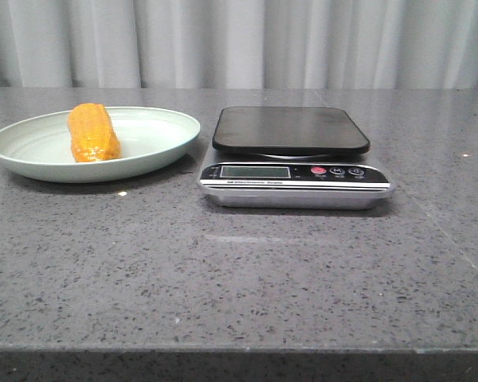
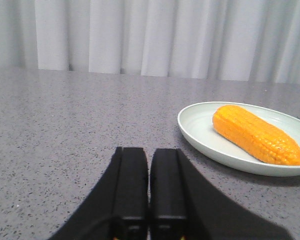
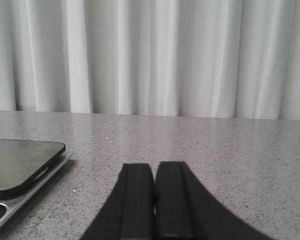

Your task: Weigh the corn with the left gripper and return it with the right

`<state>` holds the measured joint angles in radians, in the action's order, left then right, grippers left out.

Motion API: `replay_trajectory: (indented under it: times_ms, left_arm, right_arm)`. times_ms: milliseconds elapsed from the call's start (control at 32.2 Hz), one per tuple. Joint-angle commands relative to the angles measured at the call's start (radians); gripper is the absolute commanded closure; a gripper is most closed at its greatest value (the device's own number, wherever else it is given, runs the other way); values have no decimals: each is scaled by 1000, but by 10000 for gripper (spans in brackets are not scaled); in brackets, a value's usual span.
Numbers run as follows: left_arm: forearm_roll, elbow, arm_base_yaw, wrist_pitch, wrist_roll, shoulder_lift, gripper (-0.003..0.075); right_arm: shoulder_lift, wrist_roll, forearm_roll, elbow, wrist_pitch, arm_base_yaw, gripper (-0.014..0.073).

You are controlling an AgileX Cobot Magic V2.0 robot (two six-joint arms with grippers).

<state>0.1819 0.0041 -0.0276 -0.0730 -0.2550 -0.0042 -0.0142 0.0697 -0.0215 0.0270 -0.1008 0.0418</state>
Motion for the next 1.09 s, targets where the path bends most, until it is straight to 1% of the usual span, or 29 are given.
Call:
replay_trajectory:
  times_ms: [0,777,808,870,995,1057]
  left_arm:
    - [-9,6,7,73,-1,-22,594]
    - [-1,6,7,73,-1,-22,594]
    - [-1,6,7,83,-1,-22,594]
    - [-1,6,7,144,-1,-22,594]
    - [-17,-20,7,359,-3,-22,594]
    - [-12,-67,7,412,-3,-13,594]
  right_arm:
    - [-13,-2,5,-7,-81,-5,442]
    - [-13,-2,5,-7,-81,-5,442]
    - [-13,-2,5,-7,-81,-5,442]
    - [-14,-2,5,-7,-81,-5,442]
    - [-14,-2,5,-7,-81,-5,442]
    - [-13,-2,5,-7,-81,-3,442]
